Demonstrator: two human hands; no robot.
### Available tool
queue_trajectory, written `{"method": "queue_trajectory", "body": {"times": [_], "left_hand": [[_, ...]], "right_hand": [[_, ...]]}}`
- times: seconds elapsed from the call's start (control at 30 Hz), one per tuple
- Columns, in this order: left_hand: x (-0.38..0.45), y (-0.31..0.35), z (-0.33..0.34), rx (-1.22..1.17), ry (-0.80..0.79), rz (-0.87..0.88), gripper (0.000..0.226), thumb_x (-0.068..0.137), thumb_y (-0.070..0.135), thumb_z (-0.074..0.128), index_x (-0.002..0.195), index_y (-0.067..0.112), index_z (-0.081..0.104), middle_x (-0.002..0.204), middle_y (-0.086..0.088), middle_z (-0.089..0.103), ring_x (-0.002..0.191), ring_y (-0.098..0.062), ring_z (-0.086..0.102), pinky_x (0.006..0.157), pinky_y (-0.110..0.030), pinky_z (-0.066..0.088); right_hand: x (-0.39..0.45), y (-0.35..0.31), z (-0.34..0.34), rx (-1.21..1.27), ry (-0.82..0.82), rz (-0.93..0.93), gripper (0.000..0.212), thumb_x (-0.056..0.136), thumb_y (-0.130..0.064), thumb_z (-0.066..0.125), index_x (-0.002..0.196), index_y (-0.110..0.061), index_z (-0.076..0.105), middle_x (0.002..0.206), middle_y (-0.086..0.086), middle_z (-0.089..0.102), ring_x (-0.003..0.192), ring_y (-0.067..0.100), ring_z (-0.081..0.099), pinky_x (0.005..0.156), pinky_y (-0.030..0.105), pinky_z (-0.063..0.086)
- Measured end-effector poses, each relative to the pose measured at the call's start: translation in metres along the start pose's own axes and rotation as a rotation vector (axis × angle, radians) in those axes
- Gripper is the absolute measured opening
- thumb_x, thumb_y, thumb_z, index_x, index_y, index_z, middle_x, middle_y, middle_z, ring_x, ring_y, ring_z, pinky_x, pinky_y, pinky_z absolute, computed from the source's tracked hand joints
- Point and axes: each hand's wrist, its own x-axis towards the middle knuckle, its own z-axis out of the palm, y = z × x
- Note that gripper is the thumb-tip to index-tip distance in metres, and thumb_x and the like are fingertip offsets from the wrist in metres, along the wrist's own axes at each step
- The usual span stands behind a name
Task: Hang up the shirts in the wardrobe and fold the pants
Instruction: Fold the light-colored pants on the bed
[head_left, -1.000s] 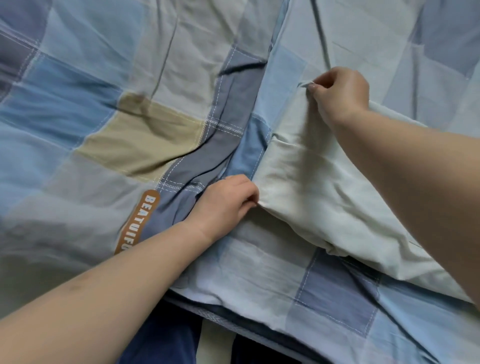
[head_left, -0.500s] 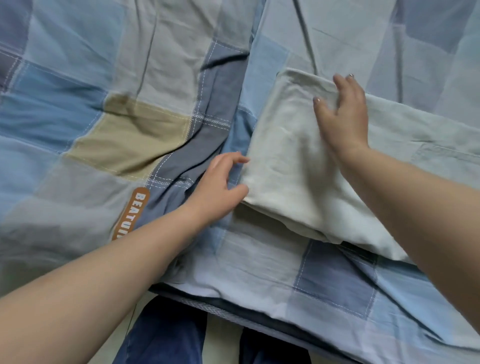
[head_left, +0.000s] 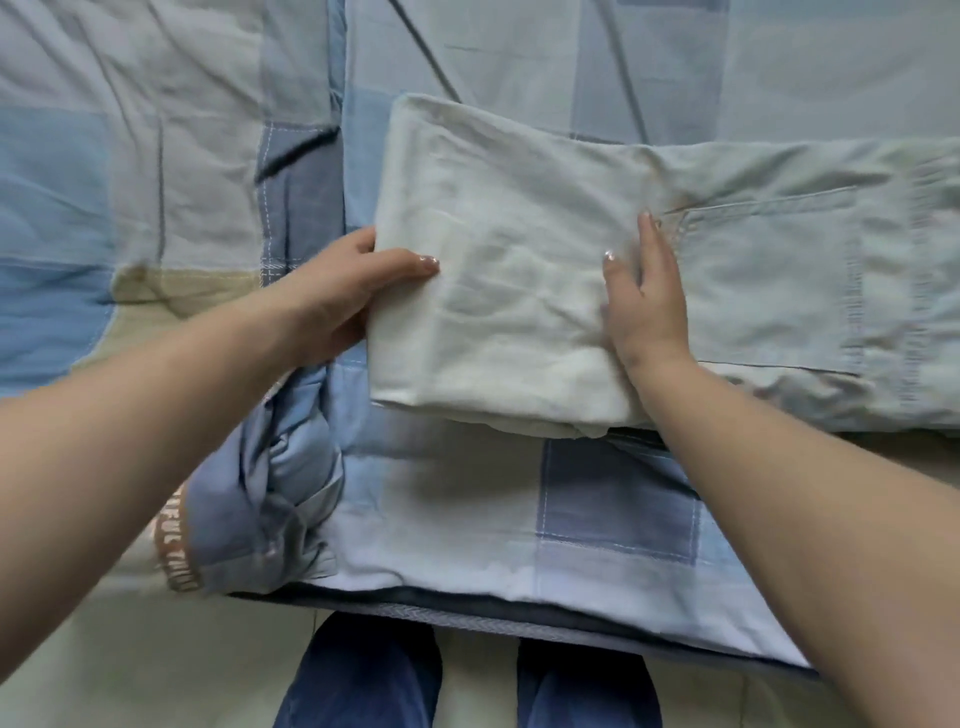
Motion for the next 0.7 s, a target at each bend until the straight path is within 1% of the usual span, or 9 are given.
{"method": "queue_trajectory", "body": {"times": [0.13,0.27,0.3,0.37,0.43,0.47,0.53,0.63,0.7], "left_hand": [[-0.020,0.035,0.044,-0.034,-0.112,0.061,0.030,0.075,0.012,0.057,0.106,0.012,0.058,0.082,-0.001,0.072,0.078,-0.016,0.070,0.066,-0.028,0.056],[-0.027,0.065,0.097,0.016,-0.229,0.099,0.047,0.074,0.010,0.062,0.120,0.013,0.052,0.094,-0.009,0.062,0.094,-0.033,0.054,0.091,-0.052,0.042],[-0.027,0.069,0.112,0.024,-0.260,0.109,0.044,0.076,0.010,0.060,0.118,0.017,0.053,0.093,-0.006,0.063,0.092,-0.031,0.056,0.088,-0.050,0.046],[-0.027,0.077,0.150,0.035,-0.319,0.141,0.039,0.078,0.010,0.057,0.115,0.022,0.053,0.089,0.000,0.064,0.082,-0.020,0.061,0.071,-0.034,0.054],[-0.024,0.082,0.186,0.019,-0.352,0.169,0.041,0.081,0.008,0.055,0.118,0.024,0.051,0.081,0.003,0.062,0.069,-0.014,0.061,0.056,-0.025,0.055],[-0.020,0.084,0.208,0.021,-0.374,0.178,0.046,0.084,0.006,0.054,0.125,0.025,0.047,0.076,0.005,0.062,0.063,-0.011,0.061,0.051,-0.022,0.054],[-0.009,0.087,0.243,0.025,-0.405,0.191,0.058,0.091,0.000,0.050,0.142,0.025,0.033,0.068,0.009,0.063,0.054,-0.008,0.060,0.046,-0.017,0.051],[0.009,0.086,0.309,0.029,-0.431,0.162,0.073,0.094,-0.003,0.048,0.150,0.032,0.018,0.063,0.002,0.061,0.049,-0.011,0.058,0.045,-0.017,0.049],[0.020,0.081,0.344,0.017,-0.436,0.130,0.078,0.093,-0.003,0.050,0.151,0.035,0.015,0.067,-0.003,0.057,0.052,-0.013,0.053,0.047,-0.019,0.051]], "right_hand": [[-0.042,0.020,-0.008,0.165,-0.022,0.105,0.055,0.097,-0.021,0.048,0.147,-0.012,0.029,0.155,0.001,0.026,0.143,0.010,0.020,0.118,0.025,0.012],[-0.082,0.036,-0.021,0.344,-0.044,0.248,0.048,0.098,-0.020,0.047,0.144,-0.015,0.037,0.150,-0.002,0.036,0.133,0.001,0.030,0.112,0.017,0.018],[-0.088,0.038,-0.025,0.402,-0.059,0.297,0.046,0.098,-0.020,0.047,0.143,-0.015,0.039,0.149,-0.002,0.038,0.132,0.002,0.032,0.112,0.018,0.019],[-0.093,0.041,-0.037,0.576,-0.095,0.402,0.040,0.099,-0.021,0.045,0.138,-0.014,0.048,0.140,-0.002,0.050,0.127,0.006,0.044,0.110,0.026,0.031],[-0.094,0.044,-0.047,0.711,-0.130,0.512,0.026,0.099,-0.016,0.043,0.111,-0.009,0.064,0.104,-0.001,0.068,0.091,0.000,0.062,0.084,0.021,0.047],[-0.094,0.048,-0.055,0.700,-0.130,0.543,0.023,0.098,-0.008,0.043,0.091,-0.012,0.064,0.082,-0.002,0.066,0.067,-0.008,0.059,0.067,0.013,0.046],[-0.098,0.052,-0.059,0.722,-0.123,0.601,0.035,0.096,0.002,0.042,0.075,-0.025,0.050,0.071,-0.010,0.051,0.048,-0.014,0.050,0.049,0.001,0.037],[-0.097,0.063,-0.075,0.998,-0.007,0.717,0.030,0.095,0.005,0.044,0.095,-0.024,0.051,0.079,-0.016,0.047,0.051,-0.019,0.049,0.048,-0.002,0.036],[-0.096,0.067,-0.087,1.161,0.077,0.703,0.026,0.096,0.001,0.044,0.105,-0.020,0.056,0.074,-0.011,0.056,0.057,-0.010,0.053,0.053,0.009,0.043]]}}
